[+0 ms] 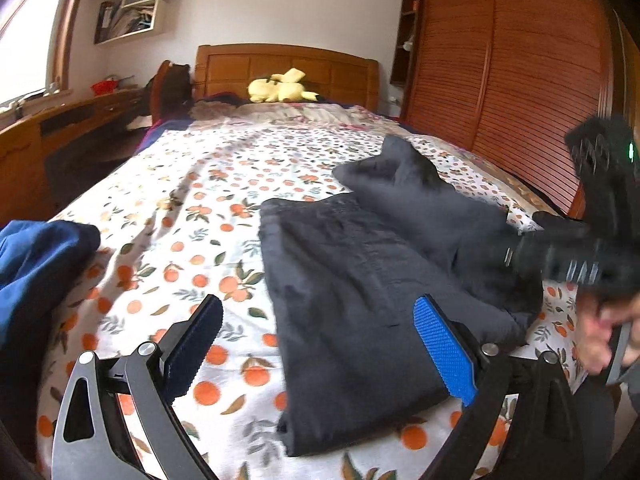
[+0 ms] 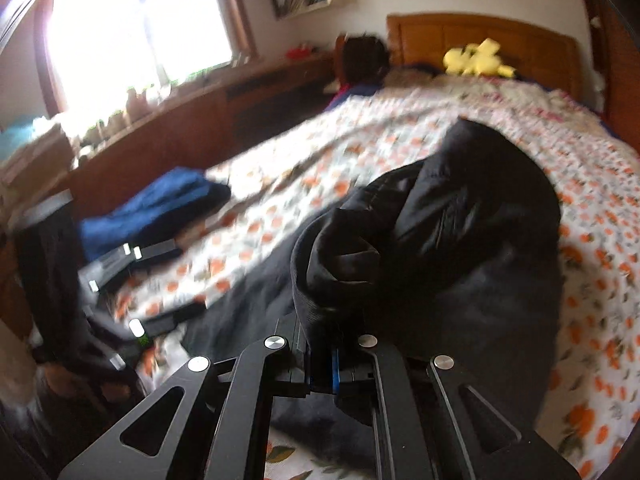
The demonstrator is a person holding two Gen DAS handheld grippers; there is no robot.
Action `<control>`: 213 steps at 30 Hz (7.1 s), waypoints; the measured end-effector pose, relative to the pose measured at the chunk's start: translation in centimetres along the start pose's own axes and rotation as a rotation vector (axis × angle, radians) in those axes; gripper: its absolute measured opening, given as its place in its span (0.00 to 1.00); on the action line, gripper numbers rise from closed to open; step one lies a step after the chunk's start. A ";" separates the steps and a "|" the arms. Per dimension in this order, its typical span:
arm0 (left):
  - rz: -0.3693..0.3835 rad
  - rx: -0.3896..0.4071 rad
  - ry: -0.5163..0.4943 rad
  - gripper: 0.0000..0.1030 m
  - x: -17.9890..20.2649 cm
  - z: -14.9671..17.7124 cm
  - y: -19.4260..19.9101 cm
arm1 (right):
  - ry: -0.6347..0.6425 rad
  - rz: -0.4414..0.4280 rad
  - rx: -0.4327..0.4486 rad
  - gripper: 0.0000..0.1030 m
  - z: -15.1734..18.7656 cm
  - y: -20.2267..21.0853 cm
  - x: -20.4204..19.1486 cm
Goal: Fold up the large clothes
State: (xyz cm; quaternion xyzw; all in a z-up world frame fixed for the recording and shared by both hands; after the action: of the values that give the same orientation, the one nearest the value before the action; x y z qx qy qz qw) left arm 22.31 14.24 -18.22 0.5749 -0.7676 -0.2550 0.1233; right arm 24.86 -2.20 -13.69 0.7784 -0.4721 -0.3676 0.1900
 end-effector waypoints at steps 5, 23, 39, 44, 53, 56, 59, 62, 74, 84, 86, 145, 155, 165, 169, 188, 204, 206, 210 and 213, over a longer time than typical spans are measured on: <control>-0.010 -0.003 0.012 0.94 -0.6 0.3 0.2 | 0.045 0.037 -0.047 0.07 1.8 -1.4 -0.7; 0.011 0.045 0.007 0.94 1.2 -2.0 0.2 | 0.094 0.104 0.107 0.31 -1.5 6.6 -1.2; 0.183 0.070 -0.023 0.73 8.2 -4.6 -2.1 | 0.043 0.227 0.101 0.32 0.0 7.8 4.6; 0.229 0.043 -0.002 0.40 8.8 -4.6 -3.6 | 0.033 0.251 0.095 0.40 0.8 7.5 5.8; 0.204 0.101 -0.013 0.08 8.0 -5.1 -1.1 | 0.016 0.213 0.072 0.40 1.3 6.6 6.8; 0.176 0.126 -0.022 0.08 6.5 -5.2 1.2 | 0.019 0.198 0.088 0.40 0.8 6.8 6.2; 0.148 0.144 0.000 0.08 4.4 -4.5 3.2 | 0.031 0.167 0.096 0.40 0.4 6.7 5.0; 0.111 0.107 0.035 0.08 2.2 -2.5 3.6 | 0.044 0.132 0.096 0.40 0.2 5.9 3.7; 0.095 -0.087 0.053 0.10 1.2 4.1 0.6 | 0.116 0.138 -0.083 0.42 3.3 -0.4 2.5; 0.082 -0.098 0.044 0.11 1.2 4.3 0.3 | 0.128 0.117 -0.089 0.41 0.5 0.5 2.2; 0.085 -0.098 0.047 0.12 1.1 4.3 0.3 | 0.145 0.132 -0.074 0.41 -1.2 0.5 2.3; 0.152 -0.170 0.069 0.12 1.6 6.8 -0.9 | -0.137 0.181 -0.216 0.45 -9.8 -12.4 15.3; 0.056 -0.070 0.085 0.09 -0.4 4.6 2.0 | -0.040 0.200 -0.079 0.30 -10.8 -8.5 10.9; -0.076 -0.002 0.059 0.08 -4.5 1.7 8.2 | -0.033 0.113 -0.008 0.28 -12.7 -8.1 3.9; -0.149 0.006 0.062 0.08 -7.6 1.6 10.6 | -0.016 0.068 0.002 0.27 -13.9 -9.2 -0.5; -0.460 0.000 0.187 0.07 -25.7 4.9 22.9 | 0.116 -0.122 -0.036 0.26 -17.2 -17.8 -24.1; -0.605 -0.141 0.353 0.08 -35.9 14.5 26.4 | 0.184 -0.080 -0.165 0.33 -11.7 -26.9 -29.1; -0.604 -0.144 0.353 0.09 -36.1 15.0 26.3 | 0.207 -0.072 -0.168 0.42 -11.3 -27.0 -28.9; -0.630 -0.148 0.370 0.17 -36.5 15.1 26.7 | 0.239 -0.065 -0.153 0.53 -10.8 -25.7 -29.1; -0.667 -0.153 0.375 0.25 -36.0 14.9 27.5 | 0.265 -0.096 -0.115 0.60 -10.6 -23.0 -29.2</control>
State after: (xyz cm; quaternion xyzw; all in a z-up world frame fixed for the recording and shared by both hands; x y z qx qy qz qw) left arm 3.67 57.76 -12.35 0.8186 -0.4816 -0.2283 0.2142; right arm 38.20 33.90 -10.03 0.8295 -0.3834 -0.2966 0.2773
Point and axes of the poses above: each gripper's, at about its wrist camera, not at the fingertips, and y roughly against the way its jaws point, x to its right, z to its underside, the point moved 5 cm from there along -y, roughly the way its jaws point, and after that the axes turned 15 degrees about -y, right-handed, at the moved point
